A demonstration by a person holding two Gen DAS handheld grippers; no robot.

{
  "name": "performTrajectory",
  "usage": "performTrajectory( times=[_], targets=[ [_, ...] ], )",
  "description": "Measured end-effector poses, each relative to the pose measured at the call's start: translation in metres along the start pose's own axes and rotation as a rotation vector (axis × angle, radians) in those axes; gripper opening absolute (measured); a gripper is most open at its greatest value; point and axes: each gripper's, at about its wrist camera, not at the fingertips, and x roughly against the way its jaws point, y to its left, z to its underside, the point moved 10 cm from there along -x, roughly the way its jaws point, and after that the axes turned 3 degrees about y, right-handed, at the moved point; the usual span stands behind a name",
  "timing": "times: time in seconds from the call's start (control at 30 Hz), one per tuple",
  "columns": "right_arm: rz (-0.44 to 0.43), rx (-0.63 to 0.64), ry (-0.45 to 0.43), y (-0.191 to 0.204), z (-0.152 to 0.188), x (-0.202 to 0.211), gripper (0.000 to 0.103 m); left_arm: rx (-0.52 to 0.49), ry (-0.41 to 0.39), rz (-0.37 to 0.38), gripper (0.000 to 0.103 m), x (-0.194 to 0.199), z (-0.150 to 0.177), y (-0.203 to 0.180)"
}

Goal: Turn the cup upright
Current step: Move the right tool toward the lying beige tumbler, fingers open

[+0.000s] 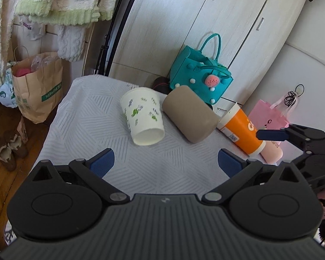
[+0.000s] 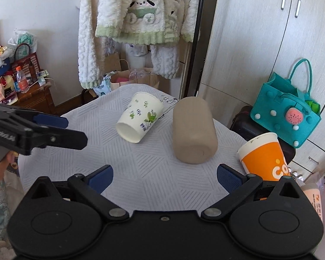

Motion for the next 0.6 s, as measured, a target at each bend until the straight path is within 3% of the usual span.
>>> performTrajectory(
  times=[0.27, 0.43, 0.6],
  targets=[
    [-0.04, 0.02, -0.014, -0.012, -0.021, -0.02, 0.103, -0.025, -0.024, 0.026, 0.103, -0.009, -0.028, -0.014],
    [-0.036, 0.024, -0.001, -0.02, -0.031, -0.036, 0.103, 0.034, -0.011, 0.065, 0.103, -0.021, -0.036, -0.007],
    [-0.047, 0.018, 0.011, -0.026, -0.039, -0.054, 0.103, 0.03, -0.017, 0.052, 0.103, -0.028, -0.042, -0.001]
  ],
)
